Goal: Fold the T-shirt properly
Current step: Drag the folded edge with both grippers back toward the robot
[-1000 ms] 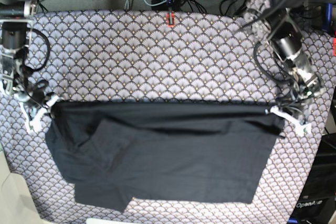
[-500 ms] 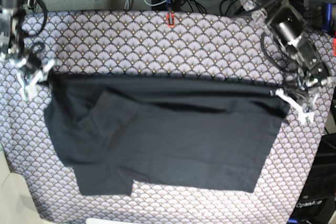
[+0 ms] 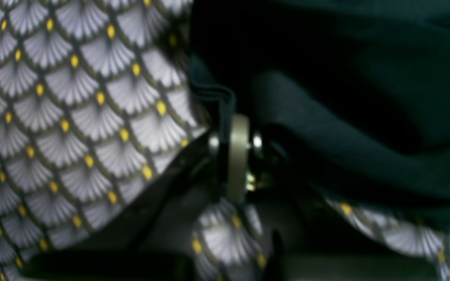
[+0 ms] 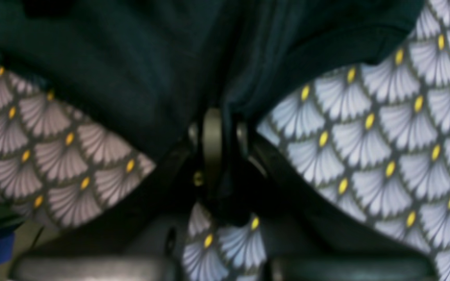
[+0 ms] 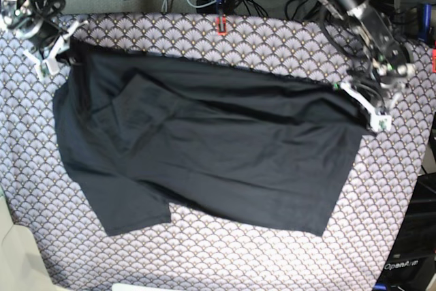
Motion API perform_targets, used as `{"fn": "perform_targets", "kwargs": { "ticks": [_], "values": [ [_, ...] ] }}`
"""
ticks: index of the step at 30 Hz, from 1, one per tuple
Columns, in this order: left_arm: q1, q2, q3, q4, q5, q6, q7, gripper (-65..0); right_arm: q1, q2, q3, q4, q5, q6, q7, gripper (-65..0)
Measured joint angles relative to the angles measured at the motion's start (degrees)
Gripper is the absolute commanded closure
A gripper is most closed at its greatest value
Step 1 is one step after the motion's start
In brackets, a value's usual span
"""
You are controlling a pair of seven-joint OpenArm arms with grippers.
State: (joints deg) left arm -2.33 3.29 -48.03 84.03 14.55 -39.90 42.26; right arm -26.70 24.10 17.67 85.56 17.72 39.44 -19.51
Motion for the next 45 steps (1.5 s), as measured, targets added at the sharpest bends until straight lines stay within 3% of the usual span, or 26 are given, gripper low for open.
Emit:
{"fn": "perform_targets", "kwargs": {
  "ticks": [11, 16, 27, 38, 40, 42, 45],
  "values": [
    [8.11, 0.20, -0.17, 5.51, -1.31, -0.22, -1.81, 0.0, -3.54, -0.52, 2.23, 1.73, -0.59, 0.20, -0.13, 0.0],
    [12.02, 0.20, -0.20, 8.94, -1.05, -0.24, -0.94, 0.0, -3.76, -1.99, 6.38, 1.53, -1.03, 0.39, -0.92, 0.0],
    [14.51, -0.57, -0.17, 9.51, -1.97, -0.81, -1.86, 0.0, -3.87, -2.12, 12.24, 1.27, -0.81, 1.31, -1.29, 0.0],
    [15.30, -0.61, -0.15, 9.73, -2.36, -0.70, -2.21, 0.0, -5.11, -3.23, 12.87, 1.16, -0.96, 1.44, -1.60, 0.0],
    [15.30, -0.61, -0.15, 9.73, -2.36, -0.70, -2.21, 0.0, -5.25, -3.28, 12.87, 1.16, -0.98, 1.44, -1.75, -3.0],
    [15.30, -0.74, -0.15, 9.73, -2.36, -0.85, -2.21, -5.4, -5.25, -3.30, 12.87, 1.16, -1.01, 1.42, -1.77, -8.0],
    [15.30, -0.92, -0.17, 9.73, -2.08, -0.35, -2.21, -18.9, -5.25, -3.28, 13.07, 1.16, -1.44, 1.27, -1.95, -17.5]
  ]
}}
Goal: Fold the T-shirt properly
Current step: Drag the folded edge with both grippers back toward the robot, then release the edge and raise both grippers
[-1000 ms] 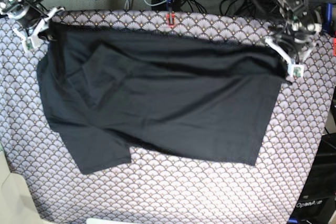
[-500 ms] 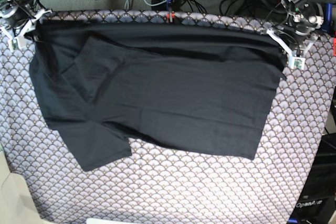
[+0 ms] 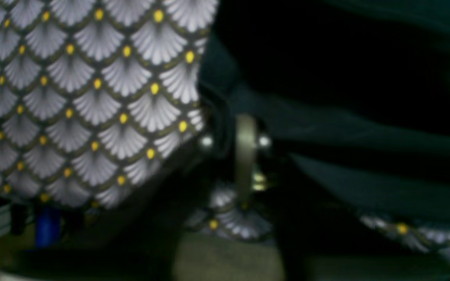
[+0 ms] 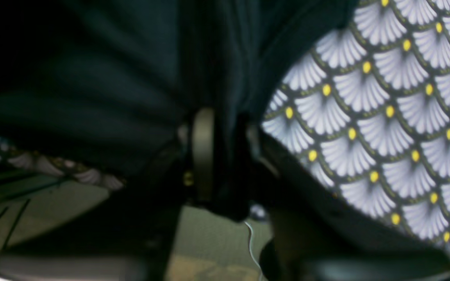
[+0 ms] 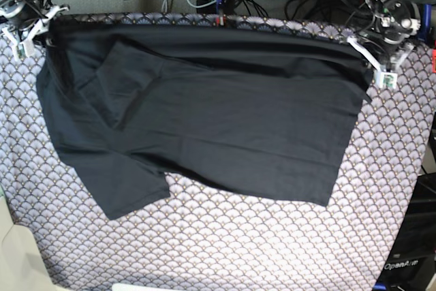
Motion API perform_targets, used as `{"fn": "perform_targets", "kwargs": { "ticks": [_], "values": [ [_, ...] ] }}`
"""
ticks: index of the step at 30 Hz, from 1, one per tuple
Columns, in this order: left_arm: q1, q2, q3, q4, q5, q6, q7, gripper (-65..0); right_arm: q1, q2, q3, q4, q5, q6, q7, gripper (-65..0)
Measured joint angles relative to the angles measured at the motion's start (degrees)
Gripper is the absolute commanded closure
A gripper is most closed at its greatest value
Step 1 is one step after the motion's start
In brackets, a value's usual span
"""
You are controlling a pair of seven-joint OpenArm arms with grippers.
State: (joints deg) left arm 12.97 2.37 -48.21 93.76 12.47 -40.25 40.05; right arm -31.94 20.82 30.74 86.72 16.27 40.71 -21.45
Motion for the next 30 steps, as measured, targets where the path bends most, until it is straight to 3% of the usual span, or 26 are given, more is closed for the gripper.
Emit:
{"fn": "perform_targets", "kwargs": {
  "ticks": [2, 7, 16, 24, 30],
  "values": [
    [0.00, -0.28, -0.02, 0.00, 0.15, 0.02, 0.00, -24.3, 0.00, 0.02, 0.09, 0.00, -0.02, -0.04, 0.00, -22.6],
    [-0.52, 0.04, -1.97, 0.00, 0.13, -0.15, 0.33, -24.5, 0.04, 0.13, 0.44, 0.00, -0.02, -0.04, -0.24, -25.7],
    [-3.48, 0.37, -10.25, -0.35, 1.27, -0.50, 2.40, -24.7, 0.48, 0.52, 7.15, -0.07, -0.02, -0.04, -0.52, -26.3],
    [-4.22, 0.09, -12.81, -0.35, 2.51, 0.00, 2.89, -24.8, 0.72, 0.96, 9.77, -0.04, -0.48, -0.24, -1.49, -38.1],
    [-6.29, -1.25, -12.76, -0.37, 2.73, 0.13, 3.04, -24.8, 3.28, 1.60, 11.76, -0.13, -1.42, -0.15, -1.18, -39.4]
  ]
}}
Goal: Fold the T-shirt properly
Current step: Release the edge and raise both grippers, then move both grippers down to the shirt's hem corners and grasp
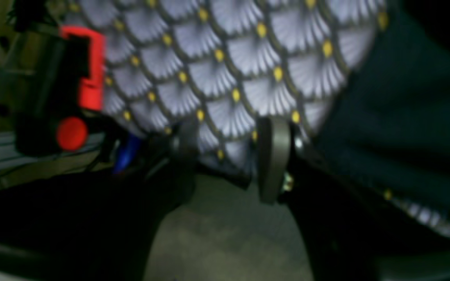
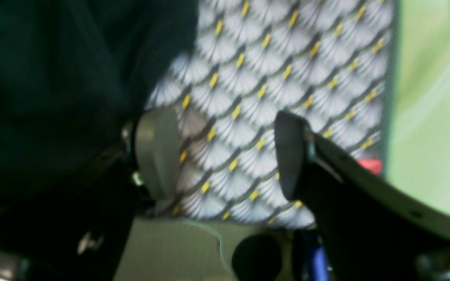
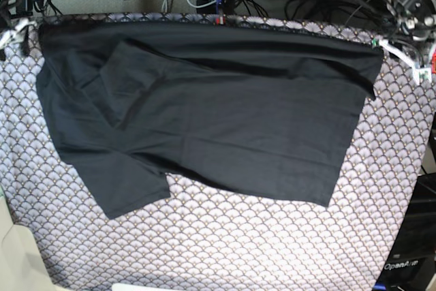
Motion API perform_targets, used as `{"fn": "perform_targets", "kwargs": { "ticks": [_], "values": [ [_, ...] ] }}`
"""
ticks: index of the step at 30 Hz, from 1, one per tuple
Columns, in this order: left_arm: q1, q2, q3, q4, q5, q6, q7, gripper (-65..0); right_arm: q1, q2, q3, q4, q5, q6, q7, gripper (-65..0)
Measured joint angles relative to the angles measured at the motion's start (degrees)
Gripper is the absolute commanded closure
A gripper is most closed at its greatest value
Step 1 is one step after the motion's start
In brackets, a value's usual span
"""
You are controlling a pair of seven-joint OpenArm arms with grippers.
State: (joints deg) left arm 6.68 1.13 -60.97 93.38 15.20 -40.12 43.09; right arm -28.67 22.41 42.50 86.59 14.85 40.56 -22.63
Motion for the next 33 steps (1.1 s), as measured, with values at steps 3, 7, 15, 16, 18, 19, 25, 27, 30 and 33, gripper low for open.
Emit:
{"fn": "perform_targets", "kwargs": {
  "ticks": [3, 7, 15, 16, 18, 19, 25, 27, 30, 33],
  "values": [
    [-1.60, -0.90, 0.22, -0.09, -0.22, -0.42, 0.17, -24.8, 3.82, -1.90, 4.70, 0.04, -4.02, -0.39, 0.11, -39.5],
    [-5.49, -4.57, -0.02, -0.48, -0.17, -0.07, 0.11, -24.8, 10.58, -3.69, 7.37, 0.00, -11.06, -0.31, -0.96, -39.6],
    [-18.67, -6.32, 8.04, -5.42, 0.22, -0.26, 0.48, -24.8, 28.63, -4.11, -0.59, -2.99, -23.87, -0.13, -6.80, -39.6],
    [-19.96, -6.36, 8.92, -5.73, 0.17, -0.15, 0.31, -24.8, 31.17, -3.91, -2.19, -4.39, -24.09, 0.04, -7.32, -39.6],
    [-22.40, -6.47, 10.60, -6.45, 0.17, -0.09, 0.02, -24.8, 36.22, -3.04, -5.51, -8.46, -23.69, -0.35, -7.74, -39.7],
    [-23.19, -6.71, 11.87, -7.26, 0.02, -0.02, 0.09, -24.8, 38.38, -2.43, -7.34, -11.06, -23.76, -0.33, -7.85, -39.7],
    [-25.81, -6.58, 17.62, -13.68, -0.24, -0.26, 0.04, -24.8, 49.03, -0.46, -14.73, -26.12, -24.70, -0.31, -7.82, -39.6],
    [-26.93, -6.36, 18.58, -15.61, -0.20, -0.20, -0.28, -24.8, 51.52, -0.26, -16.04, -29.75, -24.59, -0.33, -5.18, -39.6],
    [-27.93, -6.71, 19.26, -18.99, -0.44, -0.04, -4.17, -24.8, 53.42, 0.02, -17.88, -35.19, -24.44, -0.33, -2.54, -39.6],
    [-28.13, -6.71, 19.28, -22.99, 0.09, 3.04, -6.56, -24.8, 54.18, -0.13, -18.18, -40.28, -24.85, -0.26, -0.57, -39.6]
  ]
}}
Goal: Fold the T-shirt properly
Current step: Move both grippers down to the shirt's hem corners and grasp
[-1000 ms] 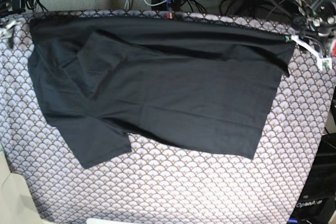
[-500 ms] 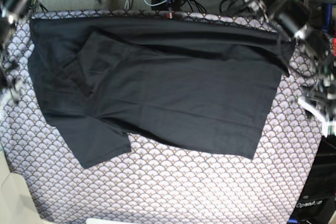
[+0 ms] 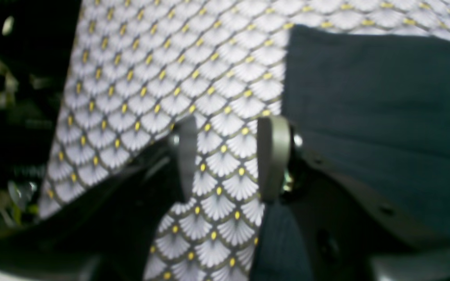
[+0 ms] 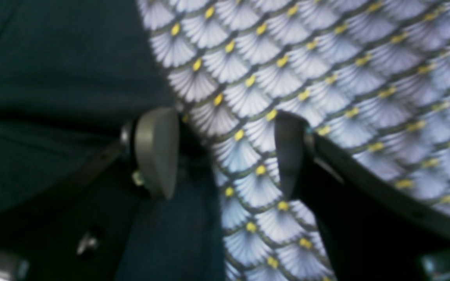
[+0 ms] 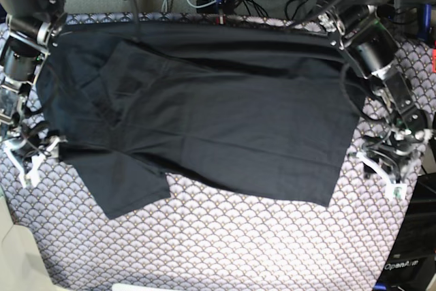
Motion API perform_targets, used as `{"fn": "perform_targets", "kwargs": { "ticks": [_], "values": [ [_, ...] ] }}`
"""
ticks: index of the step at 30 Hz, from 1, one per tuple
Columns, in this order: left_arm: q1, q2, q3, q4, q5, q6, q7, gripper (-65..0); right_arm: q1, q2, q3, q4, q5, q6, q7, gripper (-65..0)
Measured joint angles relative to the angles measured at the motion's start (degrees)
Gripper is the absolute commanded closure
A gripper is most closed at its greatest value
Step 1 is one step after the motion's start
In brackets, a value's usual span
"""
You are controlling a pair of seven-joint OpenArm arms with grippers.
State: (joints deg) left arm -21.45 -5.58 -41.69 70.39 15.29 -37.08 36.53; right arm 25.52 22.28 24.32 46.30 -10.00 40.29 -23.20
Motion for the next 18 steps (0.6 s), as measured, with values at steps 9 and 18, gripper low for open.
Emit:
{"fn": "perform_targets", "kwargs": {
  "ticks": [9, 18],
  "values": [
    [-0.48, -0.24, 1.40, -3.10, -0.26, 0.92, -1.22, -24.8, 0.11, 0.09, 0.00, -3.93, -0.13, -0.09, 4.24, -39.3],
    [-3.17, -0.13, 1.68, -3.30, 0.09, 0.87, -1.62, -24.8, -2.23, -1.84, 0.15, -3.58, 1.03, -0.28, 5.53, -39.1]
  ]
}}
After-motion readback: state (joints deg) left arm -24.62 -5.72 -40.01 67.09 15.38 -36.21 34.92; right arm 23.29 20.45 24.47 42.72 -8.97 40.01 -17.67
